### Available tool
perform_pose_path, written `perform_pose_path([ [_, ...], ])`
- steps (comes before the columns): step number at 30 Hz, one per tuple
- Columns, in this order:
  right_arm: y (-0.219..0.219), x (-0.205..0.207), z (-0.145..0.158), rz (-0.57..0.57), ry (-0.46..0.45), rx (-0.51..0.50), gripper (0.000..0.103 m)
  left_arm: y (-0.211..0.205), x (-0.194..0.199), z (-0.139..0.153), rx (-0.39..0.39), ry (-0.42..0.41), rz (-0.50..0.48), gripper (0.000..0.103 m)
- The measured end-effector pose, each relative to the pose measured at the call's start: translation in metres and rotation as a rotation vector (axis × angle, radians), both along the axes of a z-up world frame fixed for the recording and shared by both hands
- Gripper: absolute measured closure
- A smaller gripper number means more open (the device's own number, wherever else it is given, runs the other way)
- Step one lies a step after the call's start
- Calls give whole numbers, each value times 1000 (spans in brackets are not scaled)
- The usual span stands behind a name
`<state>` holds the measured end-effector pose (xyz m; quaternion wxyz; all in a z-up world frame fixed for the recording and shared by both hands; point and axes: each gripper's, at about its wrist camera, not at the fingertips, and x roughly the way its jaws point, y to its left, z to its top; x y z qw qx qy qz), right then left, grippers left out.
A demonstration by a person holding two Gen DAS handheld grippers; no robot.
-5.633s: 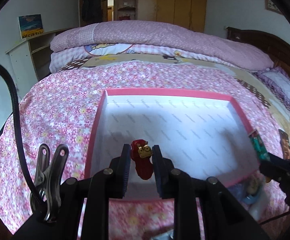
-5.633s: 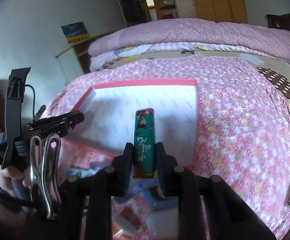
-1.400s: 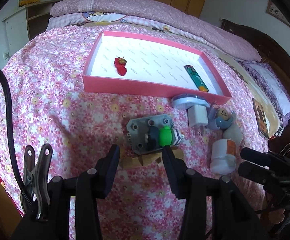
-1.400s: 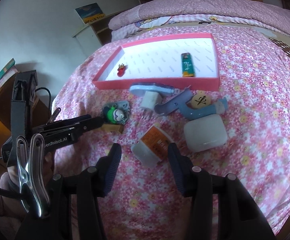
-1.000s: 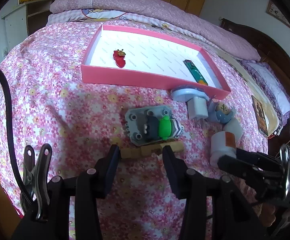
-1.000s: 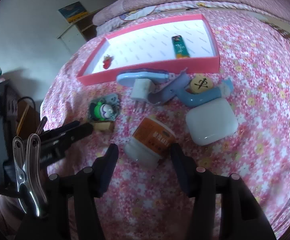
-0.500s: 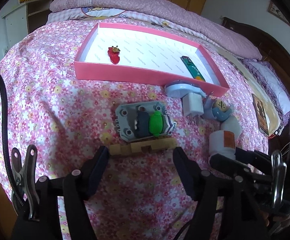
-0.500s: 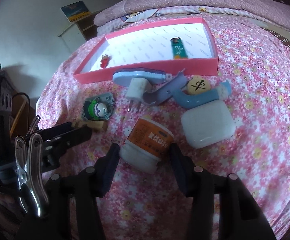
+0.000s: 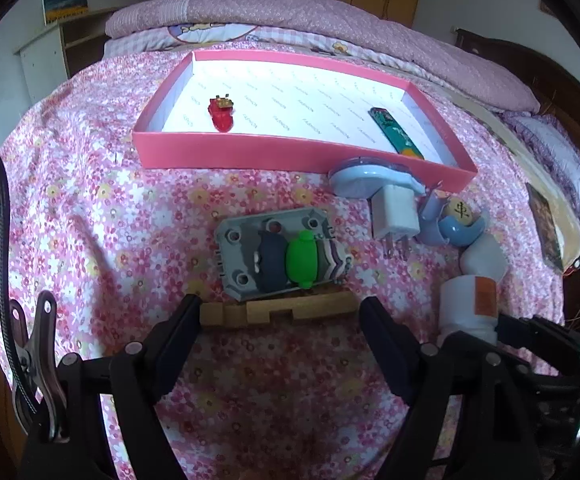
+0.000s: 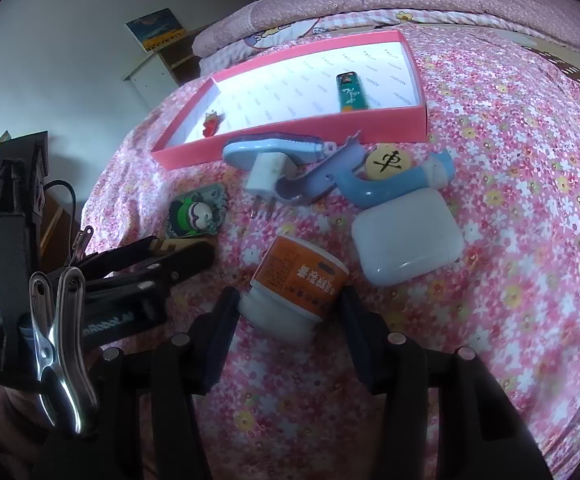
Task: Organize rigid objects
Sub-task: 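Grasp the tan wooden bar with the left gripper while the right gripper grasps the orange-labelled white jar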
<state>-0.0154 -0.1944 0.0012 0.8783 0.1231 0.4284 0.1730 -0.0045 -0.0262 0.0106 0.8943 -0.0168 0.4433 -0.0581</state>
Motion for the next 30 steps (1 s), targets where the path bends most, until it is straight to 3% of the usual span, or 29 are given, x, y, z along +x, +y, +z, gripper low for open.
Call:
perform_pose_path([
  [10, 4, 0, -1, 0, -7, -10, 54, -9, -5, -6, 79, -36, -17, 21],
  [30, 8, -5, 2, 8, -22, 1, 55, 5, -19, 9, 44, -72, -60, 22],
])
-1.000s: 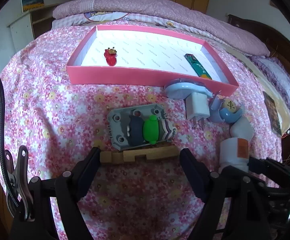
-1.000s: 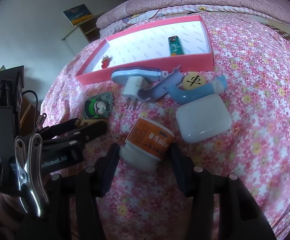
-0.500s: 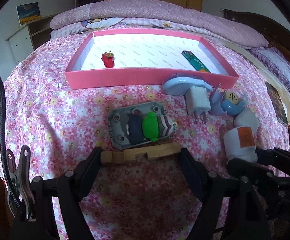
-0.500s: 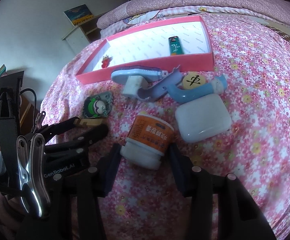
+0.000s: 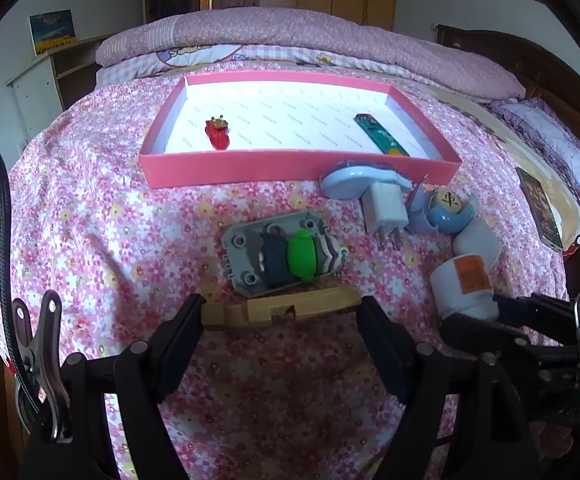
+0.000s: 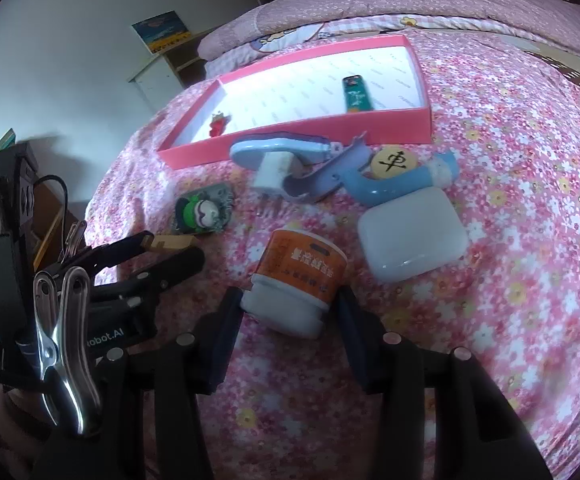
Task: Organize rigid objects
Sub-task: 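Grasp the tan wooden bar with the left gripper while the right gripper grasps the orange-labelled white jar, then carry the wooden bar with the left gripper while the right gripper carries the jar over the box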
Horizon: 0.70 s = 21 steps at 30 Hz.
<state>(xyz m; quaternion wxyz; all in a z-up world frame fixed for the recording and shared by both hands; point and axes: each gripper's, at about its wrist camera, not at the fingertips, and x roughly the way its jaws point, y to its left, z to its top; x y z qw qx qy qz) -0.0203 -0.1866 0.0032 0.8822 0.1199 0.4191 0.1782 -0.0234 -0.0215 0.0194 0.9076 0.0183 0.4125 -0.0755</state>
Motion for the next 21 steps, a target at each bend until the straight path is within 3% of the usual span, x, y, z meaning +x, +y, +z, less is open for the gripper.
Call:
perform_pose_path([
  [21, 10, -5, 13, 39, -67, 11, 59, 7, -1, 13, -29, -27, -9, 22],
])
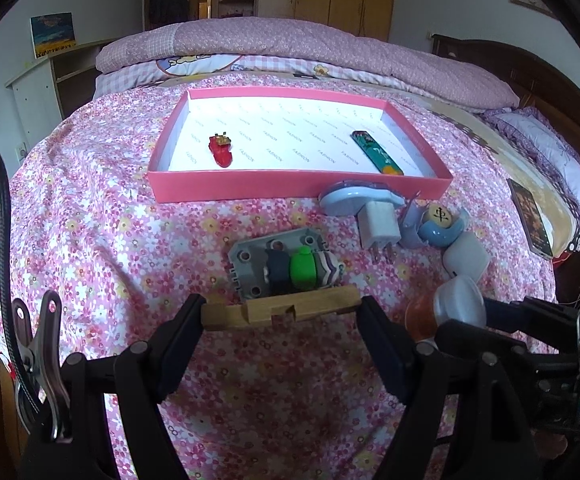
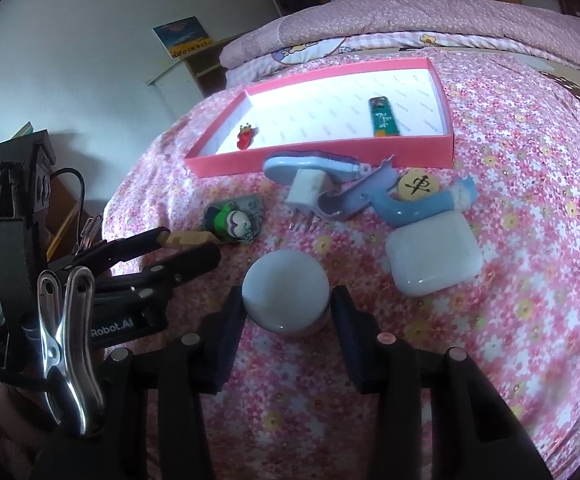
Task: Organize rigid objects
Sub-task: 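Carry the wooden bar with the left gripper while the right gripper carries the jar over the box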
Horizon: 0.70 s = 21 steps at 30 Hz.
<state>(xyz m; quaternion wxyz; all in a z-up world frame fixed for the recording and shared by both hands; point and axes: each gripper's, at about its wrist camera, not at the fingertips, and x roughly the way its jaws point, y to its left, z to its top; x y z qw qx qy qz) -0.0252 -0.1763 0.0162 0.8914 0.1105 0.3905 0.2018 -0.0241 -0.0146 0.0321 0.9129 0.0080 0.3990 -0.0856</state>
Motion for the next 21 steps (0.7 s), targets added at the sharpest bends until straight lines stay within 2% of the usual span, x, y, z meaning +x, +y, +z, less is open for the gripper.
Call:
perform_pose_path([
  [21, -8, 11, 25, -9, -47, 0, 59, 4, 19, 25, -1, -48, -14, 22],
])
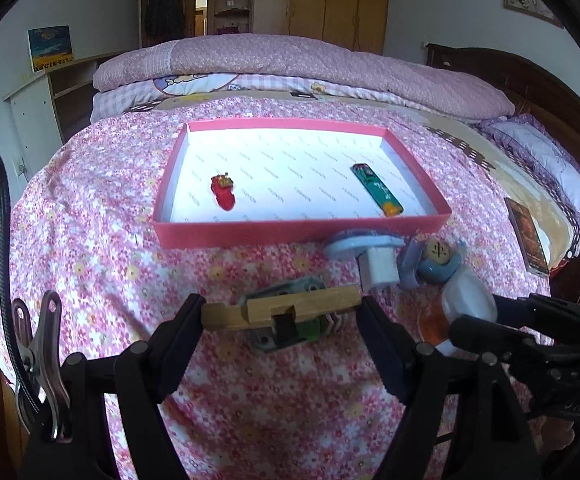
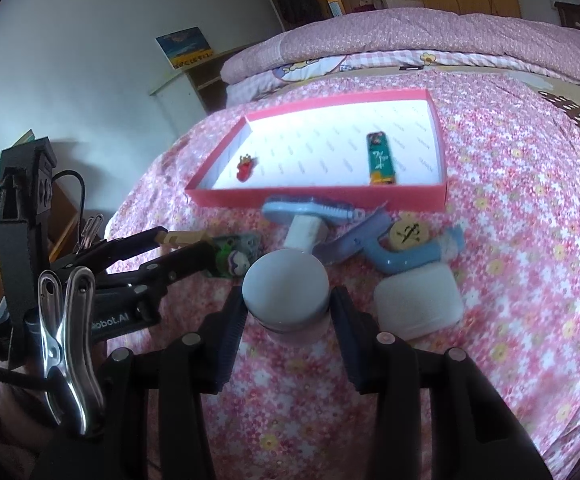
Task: Organize rigid objects
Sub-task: 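Carry the wooden bar with the left gripper while the right gripper carries the jar over the box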
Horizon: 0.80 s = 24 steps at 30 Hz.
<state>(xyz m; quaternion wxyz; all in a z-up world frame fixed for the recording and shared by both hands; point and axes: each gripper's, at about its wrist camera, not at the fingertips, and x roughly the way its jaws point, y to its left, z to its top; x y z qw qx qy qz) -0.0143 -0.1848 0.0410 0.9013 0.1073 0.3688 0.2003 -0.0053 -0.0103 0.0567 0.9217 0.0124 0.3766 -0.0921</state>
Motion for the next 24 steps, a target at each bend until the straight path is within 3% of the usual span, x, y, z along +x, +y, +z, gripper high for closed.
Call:
perform_pose_path([
  [16, -12, 39, 27, -35, -28, 3, 59, -5, 42, 25, -19, -21, -28, 22],
  [24, -21, 64, 40, -85, -65, -27, 59, -12, 73, 24, -10, -8, -25, 22],
])
